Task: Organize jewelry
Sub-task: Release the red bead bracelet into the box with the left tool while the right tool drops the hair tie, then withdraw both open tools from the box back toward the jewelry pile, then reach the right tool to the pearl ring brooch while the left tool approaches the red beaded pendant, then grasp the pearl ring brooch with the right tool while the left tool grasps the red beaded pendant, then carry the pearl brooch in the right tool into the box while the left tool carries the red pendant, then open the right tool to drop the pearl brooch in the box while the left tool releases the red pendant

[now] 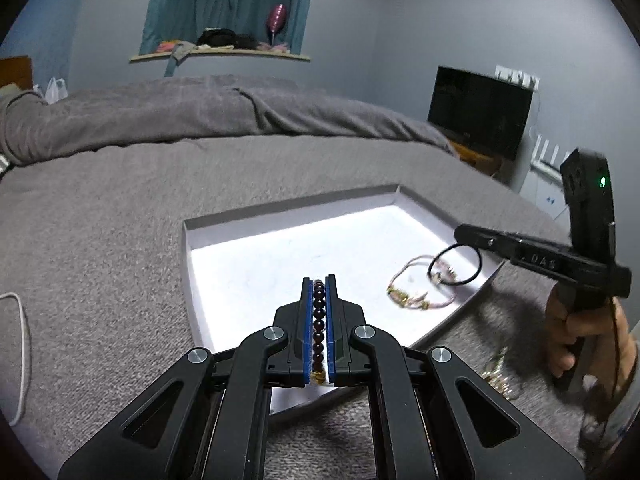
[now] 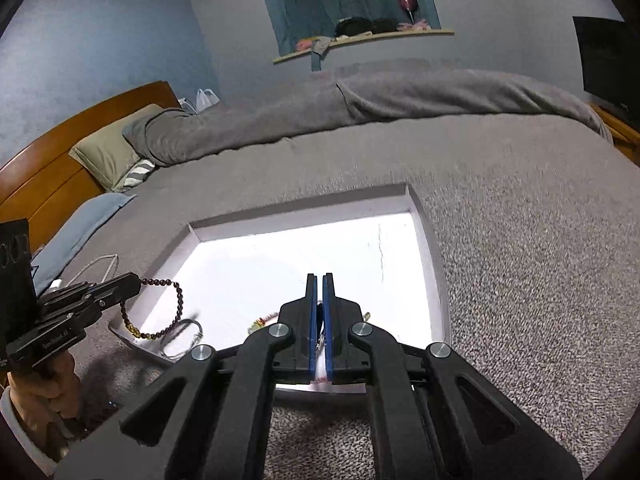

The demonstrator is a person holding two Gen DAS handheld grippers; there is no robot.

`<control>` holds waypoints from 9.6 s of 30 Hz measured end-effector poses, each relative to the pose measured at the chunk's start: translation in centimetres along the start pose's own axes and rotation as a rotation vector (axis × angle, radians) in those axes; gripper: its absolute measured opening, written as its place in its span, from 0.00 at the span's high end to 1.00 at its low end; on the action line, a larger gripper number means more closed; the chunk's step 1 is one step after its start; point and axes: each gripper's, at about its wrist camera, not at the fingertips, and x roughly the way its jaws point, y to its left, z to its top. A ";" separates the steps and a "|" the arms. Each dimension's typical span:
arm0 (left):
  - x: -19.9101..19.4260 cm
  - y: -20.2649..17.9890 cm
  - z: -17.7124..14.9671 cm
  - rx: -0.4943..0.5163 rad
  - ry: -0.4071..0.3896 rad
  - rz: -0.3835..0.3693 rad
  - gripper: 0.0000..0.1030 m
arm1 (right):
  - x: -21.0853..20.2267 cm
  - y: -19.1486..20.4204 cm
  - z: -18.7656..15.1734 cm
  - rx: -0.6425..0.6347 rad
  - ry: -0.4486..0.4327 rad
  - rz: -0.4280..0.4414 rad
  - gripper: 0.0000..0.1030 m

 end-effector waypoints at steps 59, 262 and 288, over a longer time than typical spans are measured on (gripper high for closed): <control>-5.4 -1.5 -3.9 0.057 -0.003 0.100 0.11 | -5.5 -0.1 -4.6 -0.042 -0.047 -0.062 0.08; 3.4 0.9 0.1 0.006 0.073 -0.017 0.76 | 2.0 -0.1 -0.9 -0.112 0.044 -0.098 0.61; 2.1 1.3 -0.2 -0.023 0.074 0.020 0.45 | 1.1 0.8 -1.3 -0.156 0.009 -0.094 0.27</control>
